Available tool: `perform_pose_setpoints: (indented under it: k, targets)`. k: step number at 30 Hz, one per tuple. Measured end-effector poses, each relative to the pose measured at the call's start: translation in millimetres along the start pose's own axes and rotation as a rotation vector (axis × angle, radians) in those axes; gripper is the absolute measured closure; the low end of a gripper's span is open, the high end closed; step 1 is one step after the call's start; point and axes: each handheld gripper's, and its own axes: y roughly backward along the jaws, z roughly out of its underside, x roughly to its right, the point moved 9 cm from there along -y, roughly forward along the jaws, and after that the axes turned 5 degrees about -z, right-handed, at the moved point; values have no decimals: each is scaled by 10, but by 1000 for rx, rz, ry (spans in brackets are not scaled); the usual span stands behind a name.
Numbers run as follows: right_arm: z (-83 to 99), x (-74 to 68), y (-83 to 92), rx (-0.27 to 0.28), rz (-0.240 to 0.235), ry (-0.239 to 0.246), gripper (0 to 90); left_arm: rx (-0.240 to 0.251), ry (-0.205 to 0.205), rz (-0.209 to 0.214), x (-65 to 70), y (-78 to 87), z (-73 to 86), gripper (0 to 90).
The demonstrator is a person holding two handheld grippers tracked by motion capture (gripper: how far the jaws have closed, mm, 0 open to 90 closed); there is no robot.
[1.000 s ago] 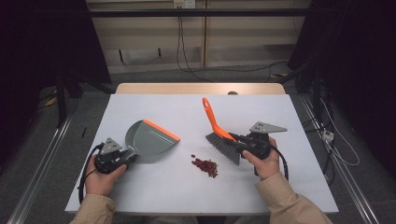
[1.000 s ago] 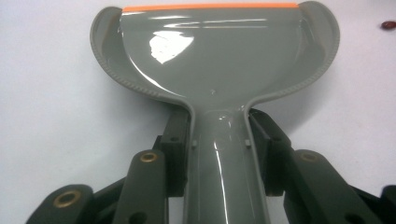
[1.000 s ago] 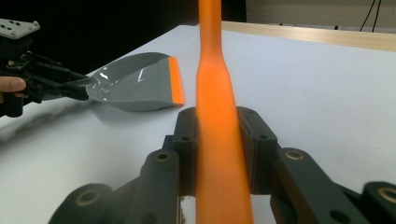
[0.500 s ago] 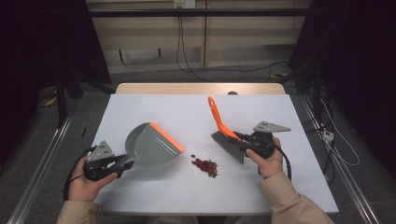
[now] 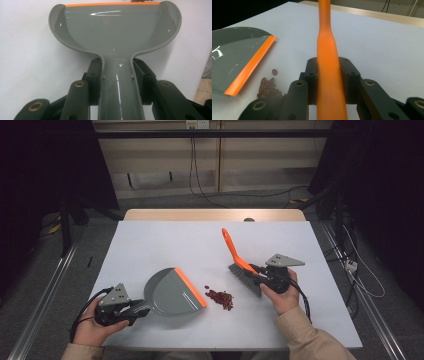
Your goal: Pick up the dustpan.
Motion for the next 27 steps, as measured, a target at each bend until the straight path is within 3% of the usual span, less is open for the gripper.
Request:
perform_pose_setpoints:
  k: [6,8,13,27]
  targets:
    - [31,-87,-80,-17,22,47,711,-19,-36,51,139,-64,-19,628]
    - [49,-122,-99,-30,38,84,711,-22,-45,51,160,-83,-33,628]
    - [74,-207,-133,-29,47,122,710,-17,-68,72,209,-139,-63,628]
    - [116,-359,-167,-33,38,133,707,-22,-80,111,271,-186,-100,628]
